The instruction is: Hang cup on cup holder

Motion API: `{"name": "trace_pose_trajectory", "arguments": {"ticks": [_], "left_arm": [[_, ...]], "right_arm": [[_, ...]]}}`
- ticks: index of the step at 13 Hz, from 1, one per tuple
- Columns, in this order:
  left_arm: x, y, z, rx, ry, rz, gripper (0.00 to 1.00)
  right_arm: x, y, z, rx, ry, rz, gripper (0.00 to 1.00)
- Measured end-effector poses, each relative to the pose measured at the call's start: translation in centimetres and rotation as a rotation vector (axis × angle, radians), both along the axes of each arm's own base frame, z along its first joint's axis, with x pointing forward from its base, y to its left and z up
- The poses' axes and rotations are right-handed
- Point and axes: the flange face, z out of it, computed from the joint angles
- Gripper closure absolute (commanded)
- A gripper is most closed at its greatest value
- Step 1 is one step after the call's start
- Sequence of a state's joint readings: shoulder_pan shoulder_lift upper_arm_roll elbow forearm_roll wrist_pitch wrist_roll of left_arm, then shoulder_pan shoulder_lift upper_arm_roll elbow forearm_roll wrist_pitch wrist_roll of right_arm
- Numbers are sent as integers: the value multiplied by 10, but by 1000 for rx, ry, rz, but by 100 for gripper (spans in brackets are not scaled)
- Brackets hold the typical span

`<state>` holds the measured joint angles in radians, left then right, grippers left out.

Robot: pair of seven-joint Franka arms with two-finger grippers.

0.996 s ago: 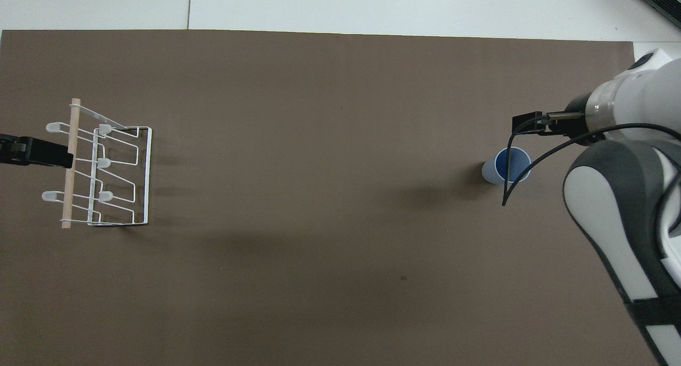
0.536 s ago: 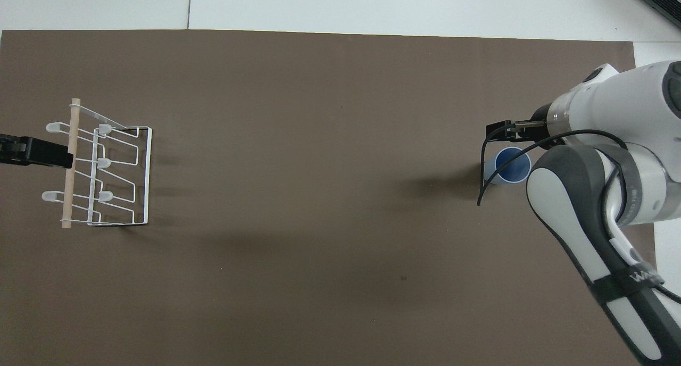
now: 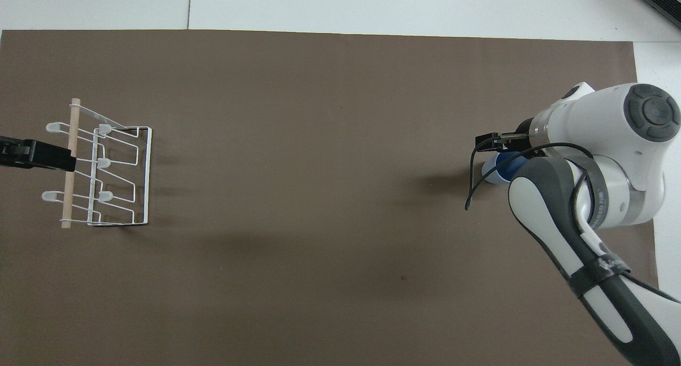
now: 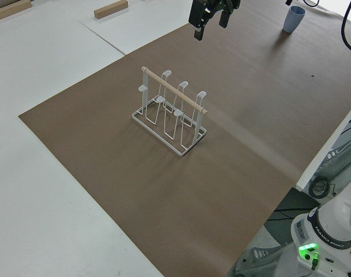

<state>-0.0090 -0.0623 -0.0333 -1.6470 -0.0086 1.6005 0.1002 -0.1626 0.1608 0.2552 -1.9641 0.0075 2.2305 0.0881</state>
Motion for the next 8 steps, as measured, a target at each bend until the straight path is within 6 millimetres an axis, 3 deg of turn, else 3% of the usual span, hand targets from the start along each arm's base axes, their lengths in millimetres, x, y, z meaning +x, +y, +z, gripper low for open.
{"name": "trace_pose_trajectory", "arguments": {"ticks": [8], "left_arm": [[-7,-1,-4,2,43,-3,0]], "right_arm": [[-12,0,-26,-3,37,2,0]]}}
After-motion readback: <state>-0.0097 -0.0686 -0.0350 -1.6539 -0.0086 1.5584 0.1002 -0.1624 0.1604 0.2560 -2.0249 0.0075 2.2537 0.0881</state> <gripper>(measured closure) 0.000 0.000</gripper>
